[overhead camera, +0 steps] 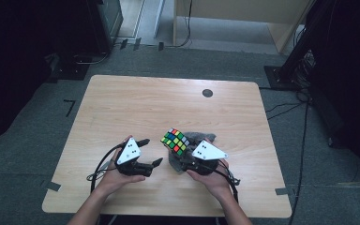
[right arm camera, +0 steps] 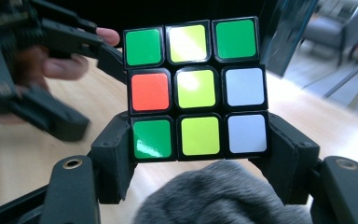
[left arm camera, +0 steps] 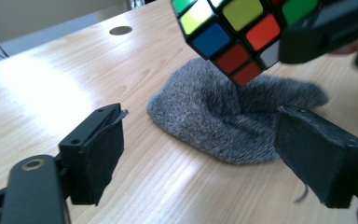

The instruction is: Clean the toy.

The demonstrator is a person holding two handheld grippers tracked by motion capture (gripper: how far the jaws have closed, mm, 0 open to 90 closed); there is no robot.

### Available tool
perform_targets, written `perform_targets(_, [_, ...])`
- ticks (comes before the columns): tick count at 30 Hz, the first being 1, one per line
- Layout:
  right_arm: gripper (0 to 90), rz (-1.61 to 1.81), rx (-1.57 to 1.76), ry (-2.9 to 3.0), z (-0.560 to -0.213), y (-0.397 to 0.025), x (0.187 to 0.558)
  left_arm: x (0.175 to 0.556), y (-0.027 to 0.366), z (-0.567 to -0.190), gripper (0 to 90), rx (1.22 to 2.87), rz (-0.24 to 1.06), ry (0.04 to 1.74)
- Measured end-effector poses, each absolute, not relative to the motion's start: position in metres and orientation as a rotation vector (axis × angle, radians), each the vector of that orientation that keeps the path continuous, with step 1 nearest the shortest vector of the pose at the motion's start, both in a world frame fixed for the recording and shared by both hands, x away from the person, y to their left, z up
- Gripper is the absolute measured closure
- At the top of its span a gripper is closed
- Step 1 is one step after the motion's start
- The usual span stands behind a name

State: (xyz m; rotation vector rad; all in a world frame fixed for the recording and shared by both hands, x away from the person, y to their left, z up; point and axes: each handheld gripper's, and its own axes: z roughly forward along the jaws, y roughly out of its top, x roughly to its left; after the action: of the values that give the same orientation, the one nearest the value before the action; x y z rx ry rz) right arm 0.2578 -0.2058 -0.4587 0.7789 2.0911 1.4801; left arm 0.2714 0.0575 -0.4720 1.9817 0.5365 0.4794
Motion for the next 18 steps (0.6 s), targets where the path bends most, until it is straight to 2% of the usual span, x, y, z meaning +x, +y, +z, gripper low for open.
perform_targets(18, [34.4,1.594,0.974,2.220,-0.456,-0.191,0.256,0.253,0.038,-0.483,14.2,2.033,0.805,0.351])
